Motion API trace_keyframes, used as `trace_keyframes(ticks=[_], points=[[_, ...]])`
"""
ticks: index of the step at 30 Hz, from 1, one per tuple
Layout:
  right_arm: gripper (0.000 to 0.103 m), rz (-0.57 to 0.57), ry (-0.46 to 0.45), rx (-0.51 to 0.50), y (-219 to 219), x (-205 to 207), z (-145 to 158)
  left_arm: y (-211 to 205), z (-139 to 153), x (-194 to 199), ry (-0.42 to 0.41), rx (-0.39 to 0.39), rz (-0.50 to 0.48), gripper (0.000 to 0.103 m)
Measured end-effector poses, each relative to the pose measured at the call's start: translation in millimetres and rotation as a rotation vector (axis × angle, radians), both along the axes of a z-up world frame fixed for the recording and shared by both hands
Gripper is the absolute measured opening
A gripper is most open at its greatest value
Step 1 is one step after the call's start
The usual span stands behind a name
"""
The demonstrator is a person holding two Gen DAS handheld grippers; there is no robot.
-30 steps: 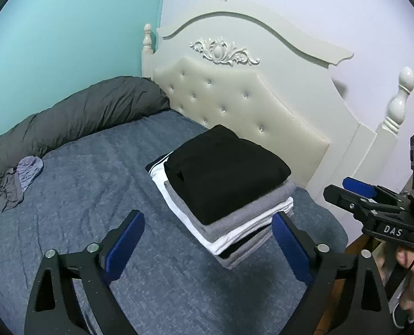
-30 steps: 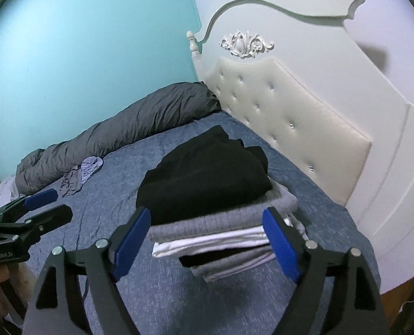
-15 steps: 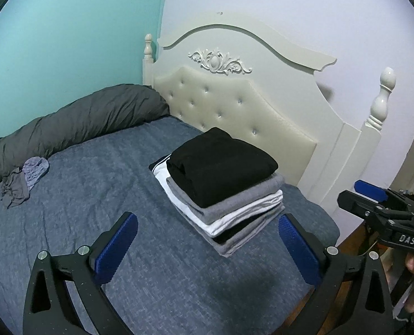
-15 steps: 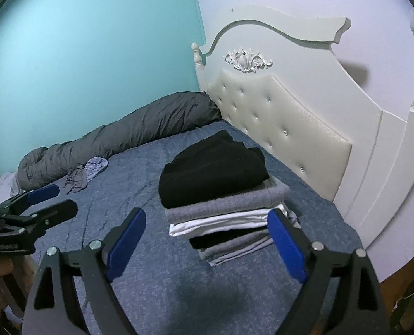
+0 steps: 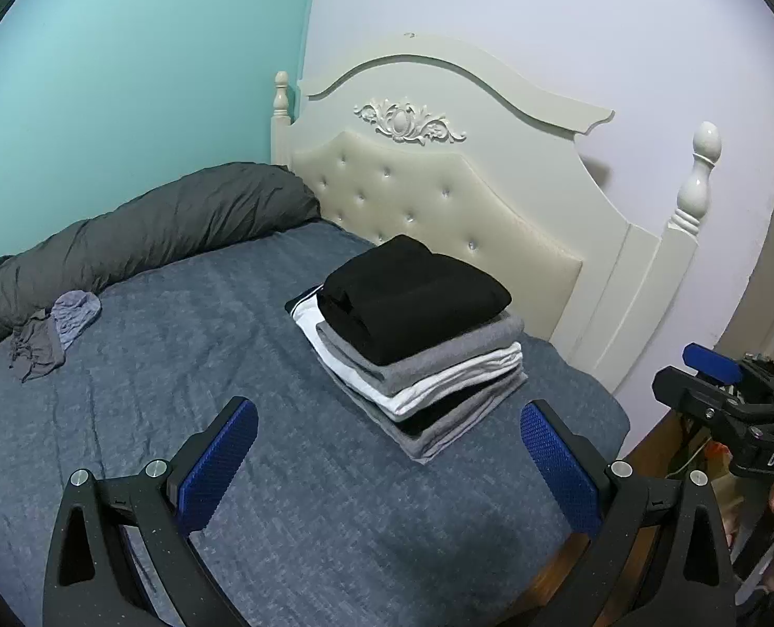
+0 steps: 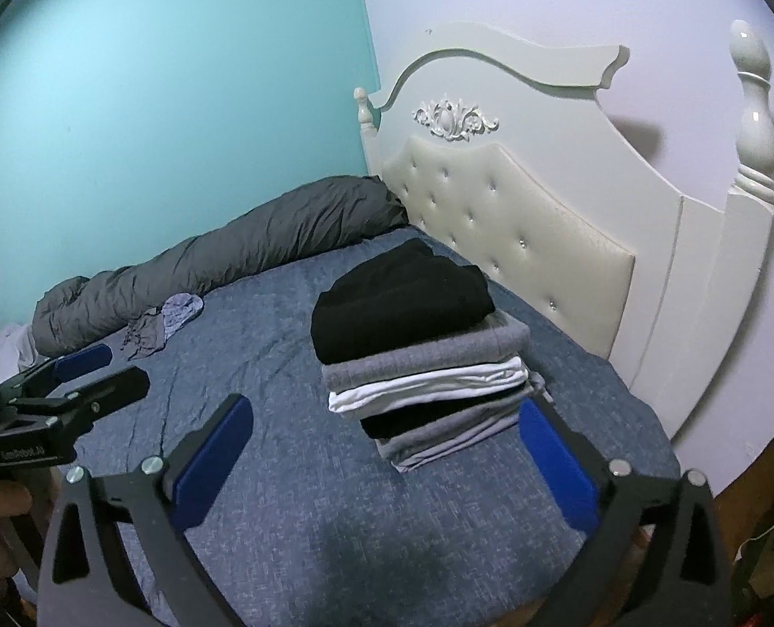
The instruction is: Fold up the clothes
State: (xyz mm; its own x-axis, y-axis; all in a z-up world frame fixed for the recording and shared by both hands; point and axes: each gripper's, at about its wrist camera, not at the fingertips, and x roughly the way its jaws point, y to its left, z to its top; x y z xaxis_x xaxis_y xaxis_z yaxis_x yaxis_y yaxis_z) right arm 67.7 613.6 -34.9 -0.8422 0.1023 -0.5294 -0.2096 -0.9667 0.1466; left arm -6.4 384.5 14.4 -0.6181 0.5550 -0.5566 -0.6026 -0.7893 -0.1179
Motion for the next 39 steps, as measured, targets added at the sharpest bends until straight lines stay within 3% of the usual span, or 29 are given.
trace_keyframes(ticks=[39], points=[[0.103,-0.033,0.041,0.030,-28,42,-2,-28,5,46,0.045,0.037,0.002,0.103]])
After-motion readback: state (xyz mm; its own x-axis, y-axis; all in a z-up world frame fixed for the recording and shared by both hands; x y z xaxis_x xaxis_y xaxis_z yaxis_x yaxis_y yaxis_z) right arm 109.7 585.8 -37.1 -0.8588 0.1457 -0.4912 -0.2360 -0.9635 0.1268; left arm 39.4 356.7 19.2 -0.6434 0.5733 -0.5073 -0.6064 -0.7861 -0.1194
